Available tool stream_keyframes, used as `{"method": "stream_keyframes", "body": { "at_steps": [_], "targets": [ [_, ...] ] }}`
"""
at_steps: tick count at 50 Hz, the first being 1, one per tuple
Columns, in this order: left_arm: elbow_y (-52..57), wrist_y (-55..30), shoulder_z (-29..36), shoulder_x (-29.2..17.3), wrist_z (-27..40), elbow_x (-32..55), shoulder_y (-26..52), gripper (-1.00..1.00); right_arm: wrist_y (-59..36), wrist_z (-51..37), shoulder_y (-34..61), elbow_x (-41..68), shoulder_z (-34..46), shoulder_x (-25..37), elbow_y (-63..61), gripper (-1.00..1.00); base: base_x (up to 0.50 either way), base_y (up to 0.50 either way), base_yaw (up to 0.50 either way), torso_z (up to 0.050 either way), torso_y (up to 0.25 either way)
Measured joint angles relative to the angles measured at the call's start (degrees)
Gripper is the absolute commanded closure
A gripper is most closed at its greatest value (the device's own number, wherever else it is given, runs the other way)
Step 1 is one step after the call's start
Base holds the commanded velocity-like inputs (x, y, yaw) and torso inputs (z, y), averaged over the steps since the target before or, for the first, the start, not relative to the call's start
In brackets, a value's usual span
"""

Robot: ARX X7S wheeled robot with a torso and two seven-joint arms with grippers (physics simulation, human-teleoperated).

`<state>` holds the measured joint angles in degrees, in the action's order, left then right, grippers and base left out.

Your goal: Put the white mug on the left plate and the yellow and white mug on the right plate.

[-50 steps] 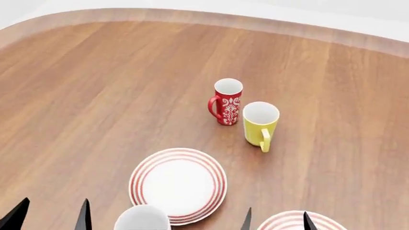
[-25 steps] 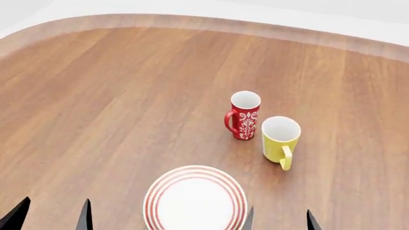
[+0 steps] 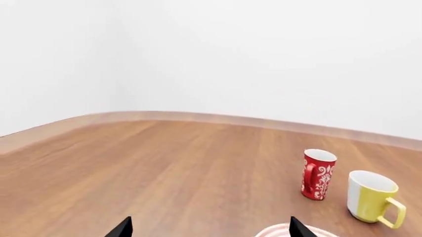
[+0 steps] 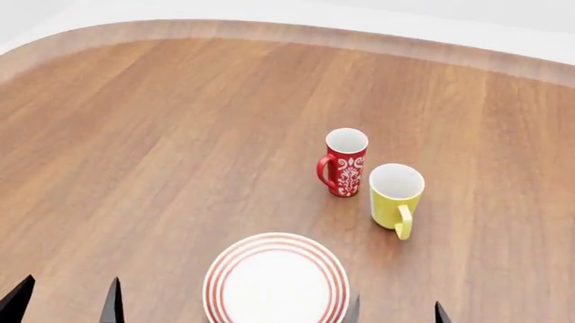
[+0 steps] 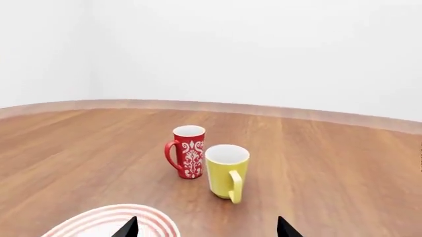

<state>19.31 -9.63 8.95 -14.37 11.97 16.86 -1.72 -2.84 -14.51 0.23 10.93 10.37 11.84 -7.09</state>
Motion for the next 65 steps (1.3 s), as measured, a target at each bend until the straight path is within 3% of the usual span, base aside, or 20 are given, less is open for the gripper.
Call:
{"method": "stream_keyframes", "body": {
  "at_steps": [20, 32, 49, 65],
  "targets": [
    [10.57, 2.74, -5.35, -1.78, 3.99, 1.04, -4.44, -1.0, -20.71, 0.32, -5.22, 1.69, -3.2, 12.84, -21.42, -1.0, 0.0, 0.0, 0.0, 0.0, 0.0],
    [17.9, 4.21, -10.36, -2.86, 6.84, 3.08, -7.54, -1.0, -30.64, 5.52, -5.91, 6.72, -5.32, 20.79, -29.66, -1.0, 0.0, 0.0, 0.0, 0.0, 0.0],
    [21.3, 2.86, -13.59, -4.09, 9.25, 5.62, -7.32, -1.0, -36.62, 12.27, -9.32, 12.94, -9.03, 29.83, -37.81, -1.0, 0.0, 0.0, 0.0, 0.0, 0.0],
    [22.55, 2.49, -14.75, -4.78, 10.27, 6.55, -7.53, -1.0, -37.27, 15.66, -10.26, 12.28, -5.69, 34.12, -41.26, -1.0, 0.0, 0.0, 0.0, 0.0, 0.0]
  ]
}}
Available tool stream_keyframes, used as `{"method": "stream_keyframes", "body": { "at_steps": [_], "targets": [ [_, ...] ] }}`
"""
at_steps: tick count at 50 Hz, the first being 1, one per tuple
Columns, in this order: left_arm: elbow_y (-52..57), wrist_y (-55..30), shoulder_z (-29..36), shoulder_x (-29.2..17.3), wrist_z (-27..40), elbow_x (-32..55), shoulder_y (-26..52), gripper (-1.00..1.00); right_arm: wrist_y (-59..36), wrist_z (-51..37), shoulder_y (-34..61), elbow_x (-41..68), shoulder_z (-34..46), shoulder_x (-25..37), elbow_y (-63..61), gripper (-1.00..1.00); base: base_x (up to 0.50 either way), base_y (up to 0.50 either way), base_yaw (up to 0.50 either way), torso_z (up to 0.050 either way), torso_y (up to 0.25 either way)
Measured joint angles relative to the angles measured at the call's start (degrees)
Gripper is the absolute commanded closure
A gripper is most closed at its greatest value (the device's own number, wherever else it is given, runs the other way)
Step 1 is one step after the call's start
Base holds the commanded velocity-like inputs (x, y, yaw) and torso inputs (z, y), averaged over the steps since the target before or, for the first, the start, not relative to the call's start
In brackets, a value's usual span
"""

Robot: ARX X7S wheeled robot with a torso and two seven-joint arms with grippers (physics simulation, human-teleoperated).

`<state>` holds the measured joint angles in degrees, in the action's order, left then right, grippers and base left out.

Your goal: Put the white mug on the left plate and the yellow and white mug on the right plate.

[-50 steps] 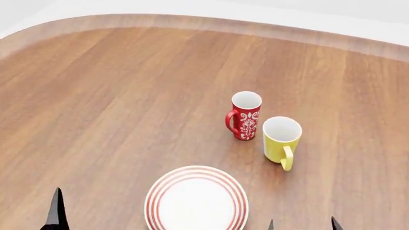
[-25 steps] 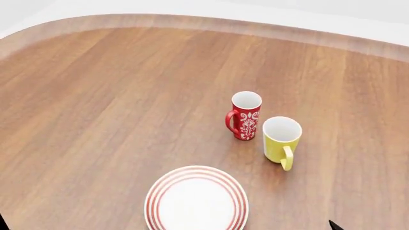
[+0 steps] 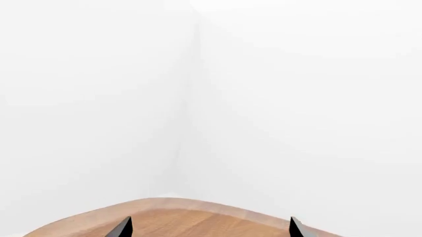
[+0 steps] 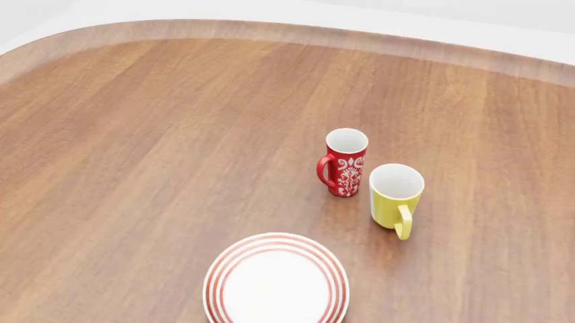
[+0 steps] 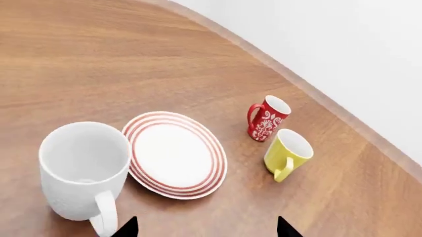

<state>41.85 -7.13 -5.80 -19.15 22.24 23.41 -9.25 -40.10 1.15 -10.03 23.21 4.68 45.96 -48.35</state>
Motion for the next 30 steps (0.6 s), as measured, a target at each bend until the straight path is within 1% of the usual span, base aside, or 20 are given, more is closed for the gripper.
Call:
{"method": "stream_keyframes", "body": {
  "at_steps": [10, 30],
  "targets": [
    [0.41, 0.09, -0.27, -0.21, 0.37, 0.24, -0.31, -1.0, 0.57, 2.33, 2.21, -1.63, 4.77, 0.25, 1.31, -1.0, 0.0, 0.0, 0.0, 0.0, 0.0],
    [0.65, 0.17, -0.29, -0.34, 1.15, 0.6, -0.33, -1.0, 1.36, 8.69, 13.02, -5.03, 16.89, -4.85, 11.46, -1.0, 0.0, 0.0, 0.0, 0.0, 0.0]
  ]
}}
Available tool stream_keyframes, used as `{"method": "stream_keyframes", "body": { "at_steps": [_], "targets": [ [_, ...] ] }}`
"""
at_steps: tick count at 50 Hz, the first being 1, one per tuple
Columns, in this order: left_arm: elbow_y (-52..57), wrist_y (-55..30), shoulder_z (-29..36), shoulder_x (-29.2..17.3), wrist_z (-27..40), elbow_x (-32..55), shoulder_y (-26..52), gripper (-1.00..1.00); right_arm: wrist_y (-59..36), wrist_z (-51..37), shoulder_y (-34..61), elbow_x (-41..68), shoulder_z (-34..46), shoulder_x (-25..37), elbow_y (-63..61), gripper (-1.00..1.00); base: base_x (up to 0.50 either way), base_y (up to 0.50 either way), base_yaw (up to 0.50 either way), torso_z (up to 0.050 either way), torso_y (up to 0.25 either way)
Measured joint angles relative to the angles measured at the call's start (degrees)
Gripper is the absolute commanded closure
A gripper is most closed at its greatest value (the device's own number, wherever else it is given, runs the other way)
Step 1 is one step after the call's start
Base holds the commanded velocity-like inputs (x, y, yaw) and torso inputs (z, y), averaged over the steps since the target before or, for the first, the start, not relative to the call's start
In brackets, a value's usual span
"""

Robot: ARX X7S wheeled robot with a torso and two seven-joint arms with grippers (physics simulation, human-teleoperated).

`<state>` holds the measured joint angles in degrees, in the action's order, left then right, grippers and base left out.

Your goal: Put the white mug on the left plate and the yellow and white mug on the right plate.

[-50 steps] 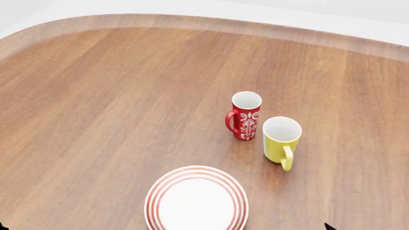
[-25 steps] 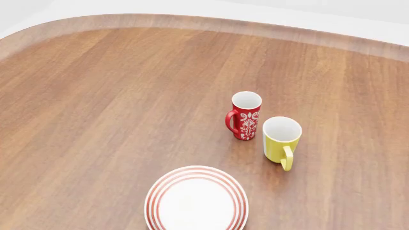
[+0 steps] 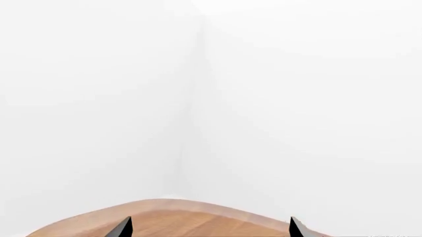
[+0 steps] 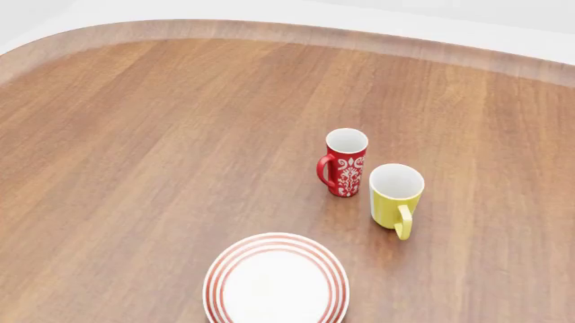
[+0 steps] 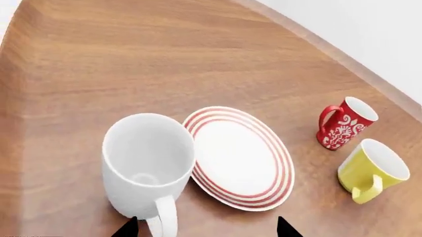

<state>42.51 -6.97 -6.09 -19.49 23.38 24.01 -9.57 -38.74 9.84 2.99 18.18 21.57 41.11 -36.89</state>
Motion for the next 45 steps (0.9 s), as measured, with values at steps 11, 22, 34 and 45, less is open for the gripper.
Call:
{"method": "stream_keyframes", "body": {
  "at_steps": [11, 22, 34, 45],
  "targets": [
    [0.05, 0.35, 0.39, -0.07, 0.02, 0.02, -0.2, -1.0, 1.5, 2.53, 2.97, -2.02, 5.07, -1.95, 4.54, -1.0, 0.0, 0.0, 0.0, 0.0, 0.0],
    [0.2, 0.31, 0.41, -0.34, 0.27, 0.34, -0.07, -1.0, 4.17, 5.12, 4.97, -2.8, 8.26, -4.31, 11.33, -1.0, 0.0, 0.0, 0.0, 0.0, 0.0],
    [0.36, 0.07, 0.72, -0.69, 0.53, 0.33, 0.08, -1.0, 6.58, 8.2, 8.01, -2.21, 9.39, -6.86, 20.6, -1.0, 0.0, 0.0, 0.0, 0.0, 0.0],
    [0.5, -0.09, 1.01, -0.99, 0.75, 0.27, 0.17, -1.0, 7.47, 10.78, 11.11, -1.95, 10.21, -8.34, 27.25, -1.0, 0.0, 0.0, 0.0, 0.0, 0.0]
  ]
}}
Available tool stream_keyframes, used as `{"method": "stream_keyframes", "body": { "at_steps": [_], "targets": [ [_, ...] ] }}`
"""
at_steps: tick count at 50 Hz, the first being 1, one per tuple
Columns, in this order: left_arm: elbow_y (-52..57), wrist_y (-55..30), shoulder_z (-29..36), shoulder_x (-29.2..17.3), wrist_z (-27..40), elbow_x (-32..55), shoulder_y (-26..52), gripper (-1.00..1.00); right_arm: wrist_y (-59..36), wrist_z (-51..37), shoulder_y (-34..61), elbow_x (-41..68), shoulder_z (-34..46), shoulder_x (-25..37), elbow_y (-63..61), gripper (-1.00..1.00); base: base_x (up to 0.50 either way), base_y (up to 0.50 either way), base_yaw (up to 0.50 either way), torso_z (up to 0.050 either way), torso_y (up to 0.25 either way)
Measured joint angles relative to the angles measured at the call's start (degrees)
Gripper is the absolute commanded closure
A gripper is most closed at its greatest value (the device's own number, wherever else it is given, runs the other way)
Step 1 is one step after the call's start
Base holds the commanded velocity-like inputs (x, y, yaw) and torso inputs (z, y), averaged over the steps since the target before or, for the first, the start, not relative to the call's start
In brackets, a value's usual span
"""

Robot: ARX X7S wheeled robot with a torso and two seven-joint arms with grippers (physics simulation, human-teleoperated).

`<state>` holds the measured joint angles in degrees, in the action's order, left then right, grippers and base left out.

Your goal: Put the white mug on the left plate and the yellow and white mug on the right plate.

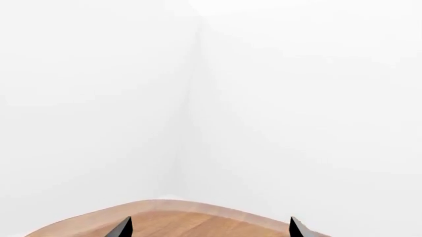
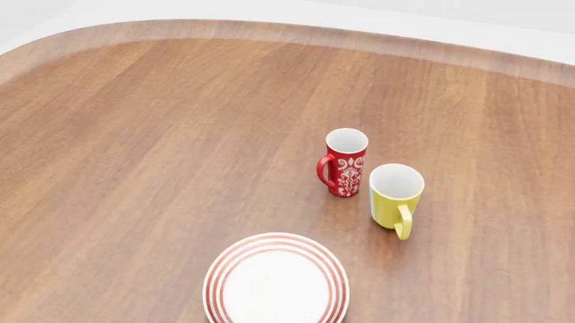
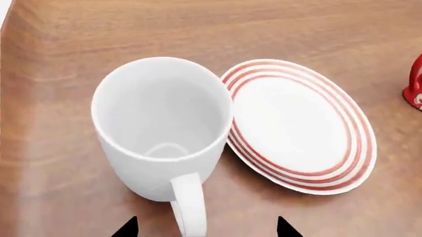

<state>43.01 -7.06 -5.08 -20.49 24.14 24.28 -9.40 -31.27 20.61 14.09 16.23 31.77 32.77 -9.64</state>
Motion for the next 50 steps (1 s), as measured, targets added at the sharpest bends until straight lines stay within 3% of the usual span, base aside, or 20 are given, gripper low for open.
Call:
{"method": "stream_keyframes", "body": {
  "at_steps": [50],
  "targets": [
    [0.66, 0.61, 0.43, -0.87, 0.84, 0.4, -0.37, -1.0, 2.32, 7.84, 7.4, -3.33, 7.33, -1.91, 11.45, -1.0, 0.0, 0.0, 0.0, 0.0, 0.0]
  ]
}}
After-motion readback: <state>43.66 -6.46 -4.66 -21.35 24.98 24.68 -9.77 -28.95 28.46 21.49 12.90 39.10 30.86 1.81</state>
